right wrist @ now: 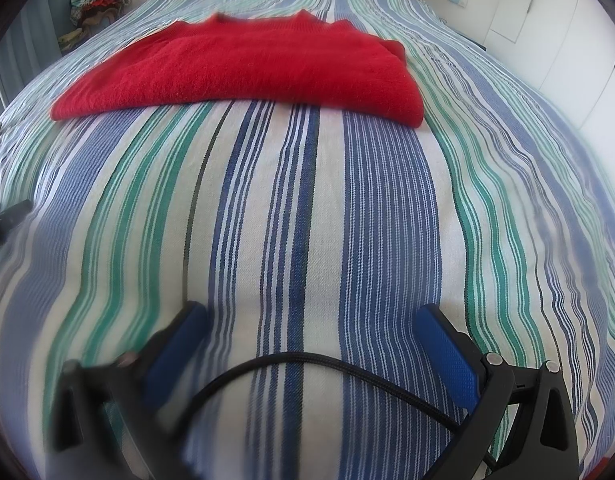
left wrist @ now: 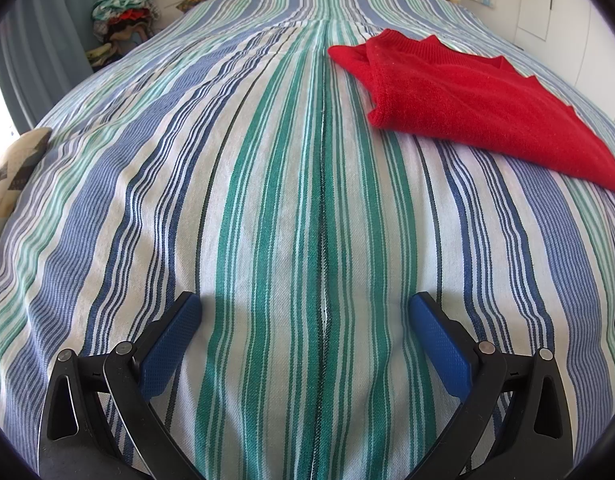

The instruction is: Fold small clothes

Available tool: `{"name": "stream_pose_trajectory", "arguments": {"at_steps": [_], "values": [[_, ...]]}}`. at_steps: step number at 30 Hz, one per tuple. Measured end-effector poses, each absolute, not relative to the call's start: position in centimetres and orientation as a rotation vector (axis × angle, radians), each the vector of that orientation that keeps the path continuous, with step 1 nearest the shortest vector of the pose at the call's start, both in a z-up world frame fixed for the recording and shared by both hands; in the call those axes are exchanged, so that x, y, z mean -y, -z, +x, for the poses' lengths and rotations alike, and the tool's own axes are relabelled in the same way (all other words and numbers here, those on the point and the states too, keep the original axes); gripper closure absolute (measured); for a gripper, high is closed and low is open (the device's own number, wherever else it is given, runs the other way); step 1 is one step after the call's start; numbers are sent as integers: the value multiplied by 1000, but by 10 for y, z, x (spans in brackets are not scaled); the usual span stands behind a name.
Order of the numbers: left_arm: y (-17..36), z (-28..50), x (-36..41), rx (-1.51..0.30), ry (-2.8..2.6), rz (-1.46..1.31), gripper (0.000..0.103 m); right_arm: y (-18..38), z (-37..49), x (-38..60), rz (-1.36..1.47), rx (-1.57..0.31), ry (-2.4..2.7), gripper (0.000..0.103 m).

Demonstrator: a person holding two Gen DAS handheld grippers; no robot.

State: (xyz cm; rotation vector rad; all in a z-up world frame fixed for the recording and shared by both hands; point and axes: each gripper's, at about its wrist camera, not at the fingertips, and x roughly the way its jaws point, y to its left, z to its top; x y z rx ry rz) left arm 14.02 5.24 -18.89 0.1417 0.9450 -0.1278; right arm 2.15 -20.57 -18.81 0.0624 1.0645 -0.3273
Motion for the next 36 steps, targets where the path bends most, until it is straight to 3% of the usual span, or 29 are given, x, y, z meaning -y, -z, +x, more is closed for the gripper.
{"name": "stream_pose_trajectory", "arguments": {"at_steps": [8,10,15,21,22,24,25,31,36], "values": [[188,140,-53,-943,133,138,1,178,28,222,172,-1108,268,1],[188,141,-53,-942,135,135,1,160,35,249,301,-1035,188,6],[188,140,-53,-942,136,134,1,120,85,344,554,-820,184,7],[188,141,-54,-940,138,128,1,153,169,403,717,-881,167,15],[188,140,-54,-940,138,129,0,164,176,406,743,-901,158,19],[187,141,-54,-940,141,125,0,176,186,406,737,-936,153,43],[187,141,-55,-940,143,121,0,176,189,406,738,-933,128,93],[187,144,-56,-945,156,105,0,114,200,379,752,-840,37,94],[187,145,-56,-946,158,102,0,52,243,295,665,-790,-76,94]]}}
